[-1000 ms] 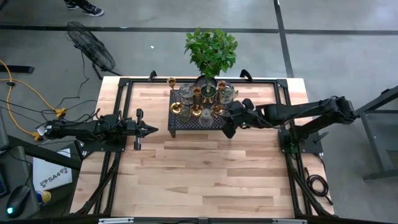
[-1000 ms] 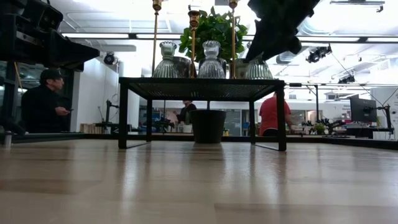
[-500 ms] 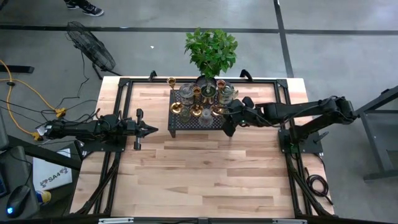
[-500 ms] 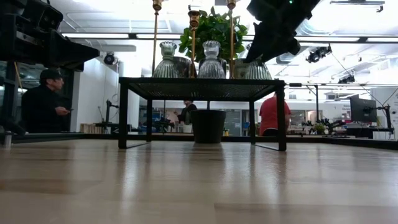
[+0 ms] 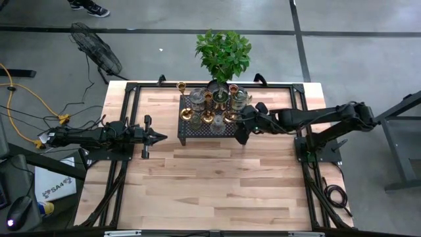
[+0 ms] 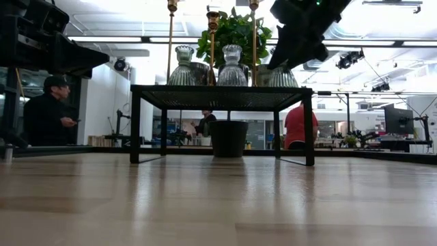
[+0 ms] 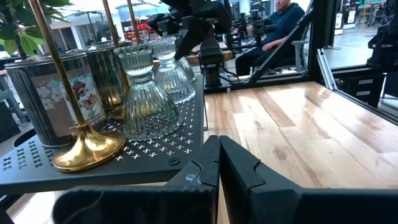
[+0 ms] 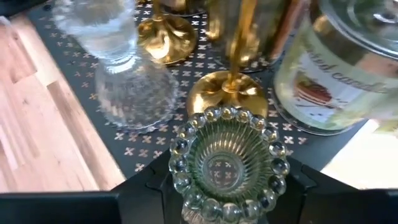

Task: Pick & Place candle stick holders
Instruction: Put the green candle holder on the shelf aligned with the other green and transparent candle holders

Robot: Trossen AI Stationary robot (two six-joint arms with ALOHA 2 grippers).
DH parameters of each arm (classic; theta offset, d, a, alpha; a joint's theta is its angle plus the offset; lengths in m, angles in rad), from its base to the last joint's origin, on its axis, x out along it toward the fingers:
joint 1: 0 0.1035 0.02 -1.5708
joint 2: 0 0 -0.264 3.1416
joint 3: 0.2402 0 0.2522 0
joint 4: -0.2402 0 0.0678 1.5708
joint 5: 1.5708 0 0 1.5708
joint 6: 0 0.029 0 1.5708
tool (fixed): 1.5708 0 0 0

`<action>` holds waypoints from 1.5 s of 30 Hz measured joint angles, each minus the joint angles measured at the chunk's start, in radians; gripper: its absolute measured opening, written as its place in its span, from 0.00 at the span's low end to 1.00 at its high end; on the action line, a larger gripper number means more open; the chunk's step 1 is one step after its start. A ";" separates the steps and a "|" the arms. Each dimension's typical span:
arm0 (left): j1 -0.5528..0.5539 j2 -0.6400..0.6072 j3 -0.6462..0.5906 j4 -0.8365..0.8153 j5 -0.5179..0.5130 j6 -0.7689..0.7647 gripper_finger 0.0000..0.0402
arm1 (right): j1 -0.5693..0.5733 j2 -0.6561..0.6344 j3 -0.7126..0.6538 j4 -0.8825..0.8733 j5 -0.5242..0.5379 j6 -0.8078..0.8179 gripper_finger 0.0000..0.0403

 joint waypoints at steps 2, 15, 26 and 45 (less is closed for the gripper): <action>0.000 0.000 0.000 0.000 0.000 0.000 0.00 | 0.004 0.000 -0.001 0.011 -0.004 -0.011 0.40; 0.000 0.000 0.000 0.000 0.000 0.000 0.00 | 0.006 0.001 -0.001 0.039 0.002 -0.012 0.42; 0.000 0.000 0.000 0.000 0.000 0.000 0.00 | 0.006 0.000 -0.001 0.044 0.004 -0.010 0.42; 0.000 0.000 0.000 0.000 0.000 0.000 0.00 | 0.012 -0.031 0.001 -0.004 0.002 -0.007 0.70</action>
